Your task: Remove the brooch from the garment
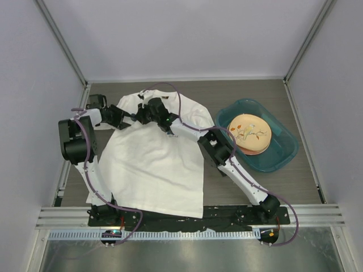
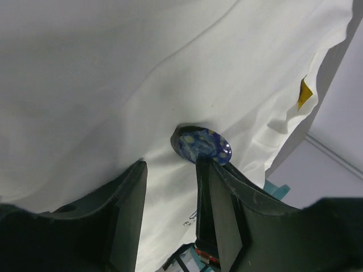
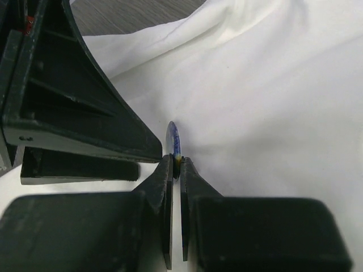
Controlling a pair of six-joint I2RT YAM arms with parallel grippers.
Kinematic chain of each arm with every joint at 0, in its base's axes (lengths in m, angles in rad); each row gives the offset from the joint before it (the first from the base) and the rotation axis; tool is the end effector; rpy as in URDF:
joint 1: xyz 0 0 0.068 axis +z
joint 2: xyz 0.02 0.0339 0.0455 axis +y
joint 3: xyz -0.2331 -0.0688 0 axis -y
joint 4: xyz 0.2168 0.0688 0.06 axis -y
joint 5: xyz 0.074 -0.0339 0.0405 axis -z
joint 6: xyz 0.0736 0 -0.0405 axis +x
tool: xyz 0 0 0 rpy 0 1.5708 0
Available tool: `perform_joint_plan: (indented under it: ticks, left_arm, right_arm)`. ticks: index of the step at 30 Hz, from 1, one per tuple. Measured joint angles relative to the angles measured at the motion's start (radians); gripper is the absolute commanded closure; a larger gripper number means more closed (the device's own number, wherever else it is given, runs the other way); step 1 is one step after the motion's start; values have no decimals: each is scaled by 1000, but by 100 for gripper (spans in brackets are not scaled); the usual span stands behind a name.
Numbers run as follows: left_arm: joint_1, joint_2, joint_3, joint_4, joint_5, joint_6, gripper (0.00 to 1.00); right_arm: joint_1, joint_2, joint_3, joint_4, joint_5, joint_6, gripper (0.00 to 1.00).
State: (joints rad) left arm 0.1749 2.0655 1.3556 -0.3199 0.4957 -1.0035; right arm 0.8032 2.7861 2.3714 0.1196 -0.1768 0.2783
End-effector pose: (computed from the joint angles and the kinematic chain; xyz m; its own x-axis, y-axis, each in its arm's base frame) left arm 0.4056 0.0361 0.1039 -0.5279 -0.8466 0.0671 -0.6645 0.3626 -0.6534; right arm 0.4082 0.4416 0.1196 -0.4209 -0.0467 -0.9059 -0.7380 0.5983 0.3120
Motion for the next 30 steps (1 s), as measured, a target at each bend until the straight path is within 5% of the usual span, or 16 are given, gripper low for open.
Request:
perform_joint_plan:
  ticks: [9, 14, 30]
  left_arm:
    - [17, -78, -125, 183, 47, -98, 40]
    - [17, -79, -125, 234, 58, -119, 47]
    - [-38, -79, -11, 24, -79, 19, 50]
  right_arm:
    - [39, -31, -43, 3, 45, -71, 99]
    - [39, -71, -116, 31, 46, -93, 99]
    - [76, -138, -229, 74, 145, -238, 99]
